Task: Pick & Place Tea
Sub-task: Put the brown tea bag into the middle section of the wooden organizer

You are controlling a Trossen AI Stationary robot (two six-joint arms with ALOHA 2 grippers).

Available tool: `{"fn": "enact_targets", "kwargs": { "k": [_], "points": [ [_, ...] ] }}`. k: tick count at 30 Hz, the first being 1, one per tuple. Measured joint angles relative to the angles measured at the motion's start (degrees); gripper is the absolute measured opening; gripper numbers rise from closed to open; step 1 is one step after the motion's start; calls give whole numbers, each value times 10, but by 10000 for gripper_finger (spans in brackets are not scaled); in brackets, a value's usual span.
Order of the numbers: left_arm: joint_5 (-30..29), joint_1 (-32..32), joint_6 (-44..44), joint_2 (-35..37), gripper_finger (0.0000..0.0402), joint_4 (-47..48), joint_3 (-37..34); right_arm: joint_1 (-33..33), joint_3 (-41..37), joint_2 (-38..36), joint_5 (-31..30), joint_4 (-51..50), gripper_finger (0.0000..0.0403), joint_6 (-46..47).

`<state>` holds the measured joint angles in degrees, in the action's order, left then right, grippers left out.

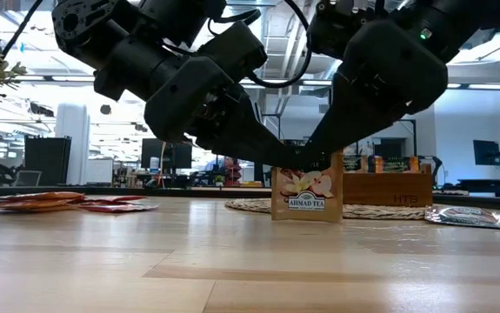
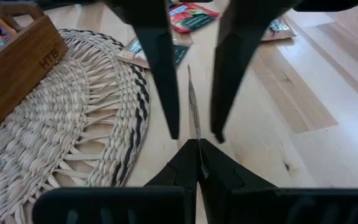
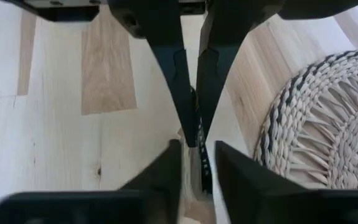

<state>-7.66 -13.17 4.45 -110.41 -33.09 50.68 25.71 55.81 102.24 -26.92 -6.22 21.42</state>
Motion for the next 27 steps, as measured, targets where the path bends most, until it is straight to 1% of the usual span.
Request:
{"fn": "enact_targets", "kwargs": {
  "k": [2,4,8,11,12,14,19,21,23,26,27],
  "points": [
    [0,0,-1,0,0,0,0,0,0,0,0,-1,34,0],
    [3,0,-8,0,0,1,0,0,0,0,0,-1,9,-3],
    [3,0,-17,0,6,4,1,0,0,-1,-1,-2,9,-1],
    [2,7,-26,2,31,20,1,0,0,-14,-18,-30,3,13],
    [-3,8,-27,2,43,22,1,1,0,-24,-30,-50,3,22],
    [-17,10,-27,3,72,24,1,5,0,-45,-73,-100,2,44],
    [-37,9,-24,3,135,35,1,1,0,-114,-170,-273,1,108],
    [-39,9,-15,3,148,33,1,-16,-1,-145,-195,-324,1,114],
    [-40,9,-10,3,154,32,1,-43,-2,-174,-211,-353,1,101],
    [-41,9,-9,3,155,32,1,-97,-30,-220,-210,-328,1,35],
    [-41,9,-9,3,155,32,1,-119,-44,-233,-199,-312,1,16]
  ]
}}
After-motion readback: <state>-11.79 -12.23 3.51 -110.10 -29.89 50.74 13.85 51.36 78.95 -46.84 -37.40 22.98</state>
